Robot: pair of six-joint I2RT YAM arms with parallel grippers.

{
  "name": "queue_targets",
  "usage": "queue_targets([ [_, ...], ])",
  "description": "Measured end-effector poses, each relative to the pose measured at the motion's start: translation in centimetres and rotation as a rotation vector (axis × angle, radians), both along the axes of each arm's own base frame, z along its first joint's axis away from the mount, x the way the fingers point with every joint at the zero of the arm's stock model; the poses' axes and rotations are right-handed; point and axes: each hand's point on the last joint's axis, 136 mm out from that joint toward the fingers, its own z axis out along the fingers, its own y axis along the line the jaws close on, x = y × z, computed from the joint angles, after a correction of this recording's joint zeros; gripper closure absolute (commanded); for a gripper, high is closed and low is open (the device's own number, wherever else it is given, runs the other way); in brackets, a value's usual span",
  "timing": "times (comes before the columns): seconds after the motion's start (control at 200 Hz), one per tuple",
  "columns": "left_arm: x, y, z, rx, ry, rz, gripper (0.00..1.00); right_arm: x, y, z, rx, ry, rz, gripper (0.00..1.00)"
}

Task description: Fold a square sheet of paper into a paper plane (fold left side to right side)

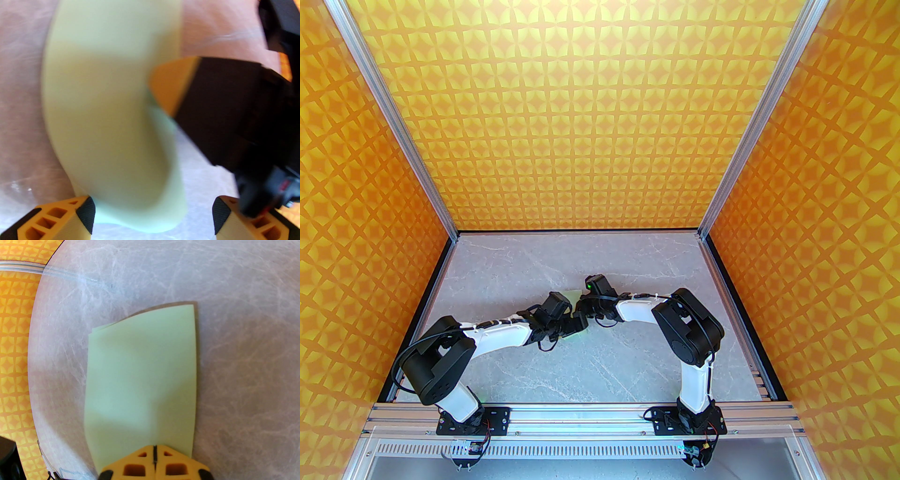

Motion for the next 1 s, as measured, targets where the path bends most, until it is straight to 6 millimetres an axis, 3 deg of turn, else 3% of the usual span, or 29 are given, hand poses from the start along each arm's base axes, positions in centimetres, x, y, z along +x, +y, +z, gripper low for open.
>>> queue_targets([
  [0.495, 0.9, 0.3, 0.5, -0.005, -0.027, -0.023, 0.13, 0.0, 0.0, 0.0, -0.002, -0.002, -0.001, 1.0],
  [0.755, 0.9, 3.4, 2.6, 0.078, -0.068, 0.004, 0.1, -0.2, -0.5, 0.0, -0.027, -0.022, -0.014, 1.0],
  [1.0, 1.7, 5.1, 1.0, 0.152, -0.057, 0.057, 0.1, -1.0, -1.2, 0.0, -0.047, -0.038, -0.052, 1.0],
])
